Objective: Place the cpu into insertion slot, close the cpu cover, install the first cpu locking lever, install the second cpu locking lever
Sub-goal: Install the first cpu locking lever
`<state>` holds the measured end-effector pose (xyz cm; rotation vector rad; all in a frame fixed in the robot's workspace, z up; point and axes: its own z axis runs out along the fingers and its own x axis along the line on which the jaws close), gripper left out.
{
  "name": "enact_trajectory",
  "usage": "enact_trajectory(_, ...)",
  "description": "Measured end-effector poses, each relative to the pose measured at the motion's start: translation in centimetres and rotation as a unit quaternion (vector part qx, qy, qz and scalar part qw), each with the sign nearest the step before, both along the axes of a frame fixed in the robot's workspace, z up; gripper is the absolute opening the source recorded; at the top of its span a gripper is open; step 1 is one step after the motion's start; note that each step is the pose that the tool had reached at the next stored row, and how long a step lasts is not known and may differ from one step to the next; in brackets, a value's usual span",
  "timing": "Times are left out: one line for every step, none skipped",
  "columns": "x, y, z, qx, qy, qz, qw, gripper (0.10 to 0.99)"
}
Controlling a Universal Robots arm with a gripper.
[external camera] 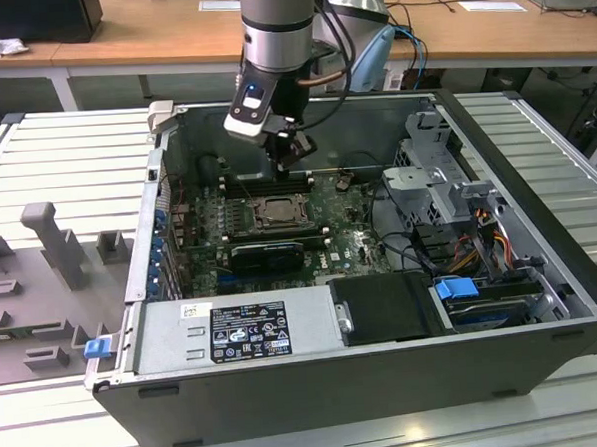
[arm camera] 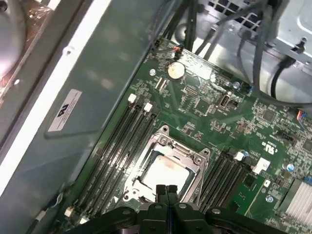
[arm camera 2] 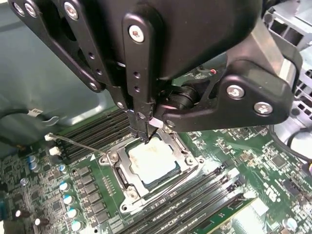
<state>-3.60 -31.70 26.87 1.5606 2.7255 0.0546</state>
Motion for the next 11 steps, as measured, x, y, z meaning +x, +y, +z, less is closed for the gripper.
enact_trajectory(0.0,0.0,0.0,0.0,0.0,0.009,1.0,0.106)
enact_trajectory(0.0,0.0,0.0,0.0,0.0,0.016,0.9999,0.106)
enact_trajectory(0.0,0.0,0.0,0.0,0.0,0.027,0.9996,0.106)
enact_trajectory(0.0,0.0,0.0,0.0,0.0,0.041,0.9992,0.106)
enact_trajectory(0.0,0.0,0.0,0.0,0.0,0.047,0.9989,0.106)
enact_trajectory(0.0,0.0,0.0,0.0,0.0,0.061,0.9981,0.106)
enact_trajectory(0.0,0.0,0.0,0.0,0.0,0.073,0.9973,0.106)
enact_trajectory(0.0,0.0,0.0,0.0,0.0,0.081,0.9967,0.106)
enact_trajectory(0.0,0.0,0.0,0.0,0.0,0.088,0.9961,0.106)
enact_trajectory(0.0,0.0,0.0,0.0,0.0,0.097,0.9953,0.106)
enact_trajectory(0.0,0.0,0.0,0.0,0.0,0.106,0.9944,0.106)
